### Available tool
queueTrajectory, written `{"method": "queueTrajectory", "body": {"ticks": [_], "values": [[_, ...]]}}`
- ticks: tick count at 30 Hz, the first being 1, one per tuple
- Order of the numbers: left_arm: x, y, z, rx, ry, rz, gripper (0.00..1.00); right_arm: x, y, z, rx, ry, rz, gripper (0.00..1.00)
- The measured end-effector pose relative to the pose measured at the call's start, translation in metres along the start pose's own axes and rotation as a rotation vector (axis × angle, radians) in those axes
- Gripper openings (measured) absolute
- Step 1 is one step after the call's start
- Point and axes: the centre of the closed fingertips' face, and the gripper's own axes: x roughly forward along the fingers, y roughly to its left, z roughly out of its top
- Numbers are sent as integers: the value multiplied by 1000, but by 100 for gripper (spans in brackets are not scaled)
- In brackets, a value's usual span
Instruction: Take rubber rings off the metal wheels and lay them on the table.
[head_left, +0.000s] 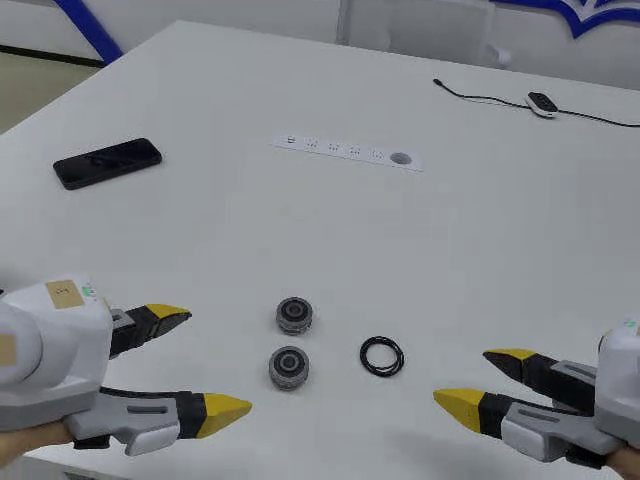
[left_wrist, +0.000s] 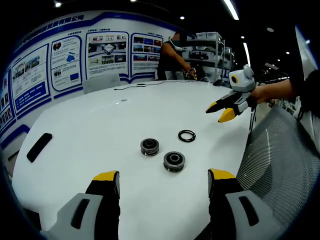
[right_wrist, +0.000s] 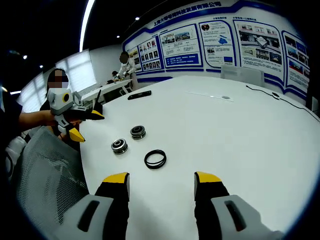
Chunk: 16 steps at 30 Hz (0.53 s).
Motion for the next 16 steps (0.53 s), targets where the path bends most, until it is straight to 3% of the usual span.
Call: {"method": "queueTrajectory", "body": {"ticks": [16], "values": [[-3,1,-3,-1,6,4,74,3,5,6,4,2,6,54]]}}
